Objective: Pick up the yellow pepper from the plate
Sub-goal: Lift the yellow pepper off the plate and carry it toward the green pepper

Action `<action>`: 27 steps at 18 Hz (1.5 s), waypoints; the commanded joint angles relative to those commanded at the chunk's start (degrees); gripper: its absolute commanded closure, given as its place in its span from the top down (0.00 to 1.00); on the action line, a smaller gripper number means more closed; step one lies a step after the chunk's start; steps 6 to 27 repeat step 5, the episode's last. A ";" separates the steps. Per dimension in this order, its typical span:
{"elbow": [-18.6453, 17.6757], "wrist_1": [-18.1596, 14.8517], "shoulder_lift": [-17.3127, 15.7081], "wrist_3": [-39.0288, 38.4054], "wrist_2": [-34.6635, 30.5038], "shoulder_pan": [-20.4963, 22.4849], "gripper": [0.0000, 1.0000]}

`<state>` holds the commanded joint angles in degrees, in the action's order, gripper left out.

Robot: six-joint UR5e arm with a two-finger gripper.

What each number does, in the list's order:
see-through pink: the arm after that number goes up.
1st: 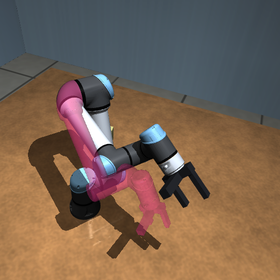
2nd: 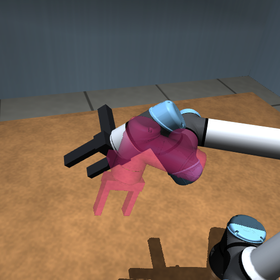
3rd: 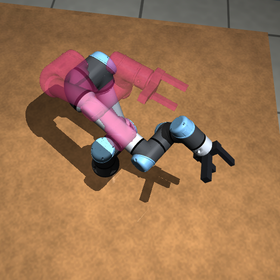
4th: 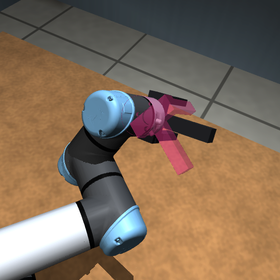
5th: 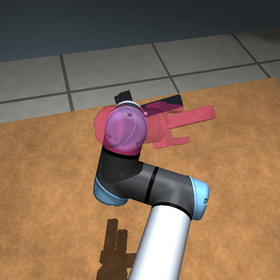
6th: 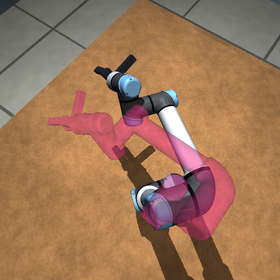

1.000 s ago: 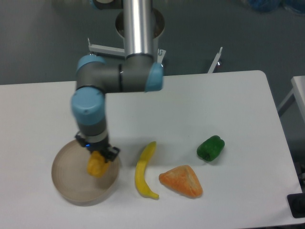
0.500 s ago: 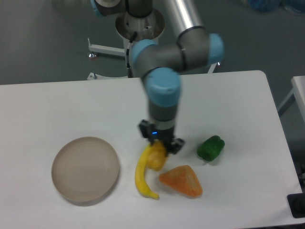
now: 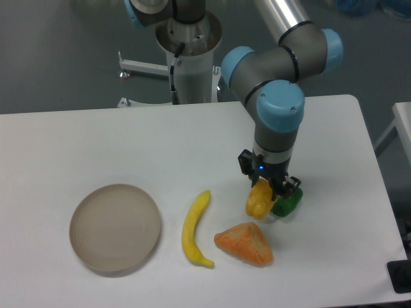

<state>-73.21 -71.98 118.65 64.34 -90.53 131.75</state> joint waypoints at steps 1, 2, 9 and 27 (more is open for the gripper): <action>0.00 0.09 0.09 0.09 0.00 0.00 0.37; 0.00 0.09 0.17 0.09 0.00 0.00 0.37; 0.17 0.09 0.17 0.09 0.00 0.09 0.37; 0.17 0.09 0.17 0.09 0.00 0.09 0.37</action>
